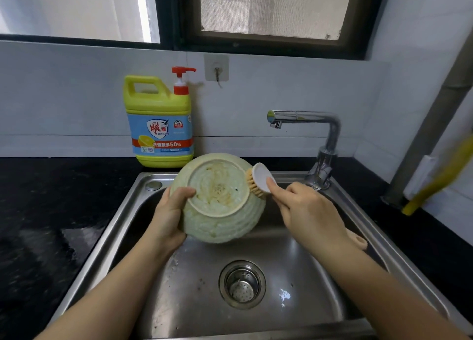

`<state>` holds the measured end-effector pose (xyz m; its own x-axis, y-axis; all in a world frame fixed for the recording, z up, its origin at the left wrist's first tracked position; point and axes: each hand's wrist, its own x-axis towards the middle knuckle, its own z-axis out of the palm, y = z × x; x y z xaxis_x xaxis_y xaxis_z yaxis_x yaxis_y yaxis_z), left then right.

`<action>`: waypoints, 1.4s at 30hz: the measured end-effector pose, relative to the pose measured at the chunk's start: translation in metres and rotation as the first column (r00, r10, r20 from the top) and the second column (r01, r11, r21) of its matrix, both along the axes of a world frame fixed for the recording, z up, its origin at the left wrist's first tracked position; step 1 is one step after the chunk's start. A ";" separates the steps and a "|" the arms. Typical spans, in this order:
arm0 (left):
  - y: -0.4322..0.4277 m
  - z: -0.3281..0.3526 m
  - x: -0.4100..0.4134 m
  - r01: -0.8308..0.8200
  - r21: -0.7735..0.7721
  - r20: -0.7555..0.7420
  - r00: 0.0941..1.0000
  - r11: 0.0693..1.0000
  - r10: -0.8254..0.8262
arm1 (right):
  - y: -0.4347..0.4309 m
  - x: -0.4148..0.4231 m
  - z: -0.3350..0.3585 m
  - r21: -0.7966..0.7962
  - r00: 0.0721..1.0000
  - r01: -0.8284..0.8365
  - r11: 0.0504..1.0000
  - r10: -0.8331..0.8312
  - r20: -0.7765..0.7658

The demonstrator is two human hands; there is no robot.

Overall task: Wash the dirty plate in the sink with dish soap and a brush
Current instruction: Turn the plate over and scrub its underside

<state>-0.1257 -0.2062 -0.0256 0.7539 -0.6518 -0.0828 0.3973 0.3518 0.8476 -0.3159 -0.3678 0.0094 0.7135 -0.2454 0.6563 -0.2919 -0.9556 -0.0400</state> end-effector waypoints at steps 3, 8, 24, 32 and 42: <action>-0.005 -0.001 -0.005 -0.038 0.019 0.042 0.998 0.999 0.038 | -0.004 -0.001 -0.005 0.040 0.998 0.061 0.997 -0.060 -0.021; 0.000 -0.004 0.005 -0.117 -0.010 -0.068 0.991 0.993 0.116 | 0.002 -0.001 -0.005 0.021 0.997 -0.067 0.998 0.068 -0.035; 0.000 -0.004 0.009 -0.118 -0.054 -0.125 0.986 0.992 0.111 | 0.005 0.000 -0.012 -0.052 0.991 -0.135 0.989 0.135 -0.005; 0.002 0.015 -0.022 0.087 0.069 0.185 0.978 0.994 -0.098 | -0.021 -0.008 -0.004 0.113 0.997 0.056 0.992 -0.051 -0.054; -0.006 0.012 -0.039 0.126 0.241 0.260 0.947 0.962 -0.190 | 0.010 -0.004 0.004 -0.095 0.993 0.104 0.990 -0.108 -0.041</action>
